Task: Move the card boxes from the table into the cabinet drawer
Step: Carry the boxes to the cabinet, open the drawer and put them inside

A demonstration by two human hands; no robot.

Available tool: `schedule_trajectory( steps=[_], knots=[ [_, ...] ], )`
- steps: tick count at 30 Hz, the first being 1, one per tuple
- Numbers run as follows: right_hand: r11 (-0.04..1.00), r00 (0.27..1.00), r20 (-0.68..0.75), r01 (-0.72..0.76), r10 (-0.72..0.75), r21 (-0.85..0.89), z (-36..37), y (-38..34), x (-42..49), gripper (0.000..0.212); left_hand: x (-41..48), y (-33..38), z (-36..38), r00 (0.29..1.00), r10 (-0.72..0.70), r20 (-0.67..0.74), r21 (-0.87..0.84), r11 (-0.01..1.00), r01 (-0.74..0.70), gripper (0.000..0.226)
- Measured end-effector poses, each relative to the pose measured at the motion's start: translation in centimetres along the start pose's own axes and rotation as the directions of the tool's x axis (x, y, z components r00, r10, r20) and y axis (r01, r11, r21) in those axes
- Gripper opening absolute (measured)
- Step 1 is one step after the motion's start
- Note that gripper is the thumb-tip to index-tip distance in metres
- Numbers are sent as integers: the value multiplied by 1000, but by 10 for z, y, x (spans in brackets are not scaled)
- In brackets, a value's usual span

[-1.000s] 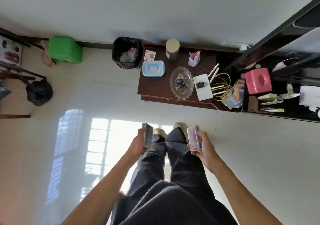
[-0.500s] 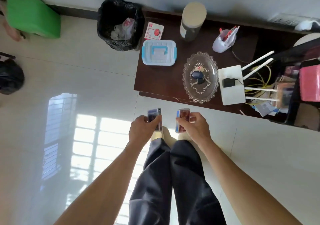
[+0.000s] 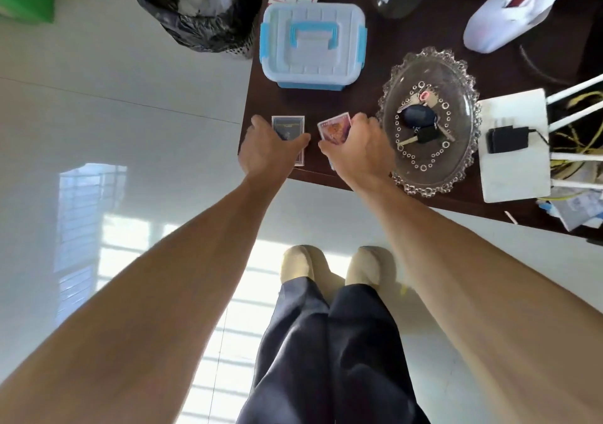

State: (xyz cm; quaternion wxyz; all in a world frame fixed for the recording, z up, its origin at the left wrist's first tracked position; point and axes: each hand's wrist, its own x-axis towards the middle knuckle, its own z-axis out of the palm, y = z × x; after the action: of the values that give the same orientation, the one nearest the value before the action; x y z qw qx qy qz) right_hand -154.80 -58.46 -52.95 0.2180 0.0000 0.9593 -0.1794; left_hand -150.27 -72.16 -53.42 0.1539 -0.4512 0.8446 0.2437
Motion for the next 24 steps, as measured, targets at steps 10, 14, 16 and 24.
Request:
schedule_trajectory(
  steps=[10,14,16,24],
  knots=[
    [981,991,-29,123,-128,-148,21,0,9,64,24,0,27,999,-37,-39,11,999,38,88],
    [951,947,-110,308,-303,28,11,16,-37,44,4,-8,20,995,-88,-50,-150,985,80,85],
    [951,985,73,130,-156,282,16,37,-78,31,-18,-20,20,993,-106,-58,-300,950,84,62],
    [954,910,360,-269,208,129,43,144,-92,45,-68,-43,67,849,-231,475,-513,711,481,52]
  ],
)
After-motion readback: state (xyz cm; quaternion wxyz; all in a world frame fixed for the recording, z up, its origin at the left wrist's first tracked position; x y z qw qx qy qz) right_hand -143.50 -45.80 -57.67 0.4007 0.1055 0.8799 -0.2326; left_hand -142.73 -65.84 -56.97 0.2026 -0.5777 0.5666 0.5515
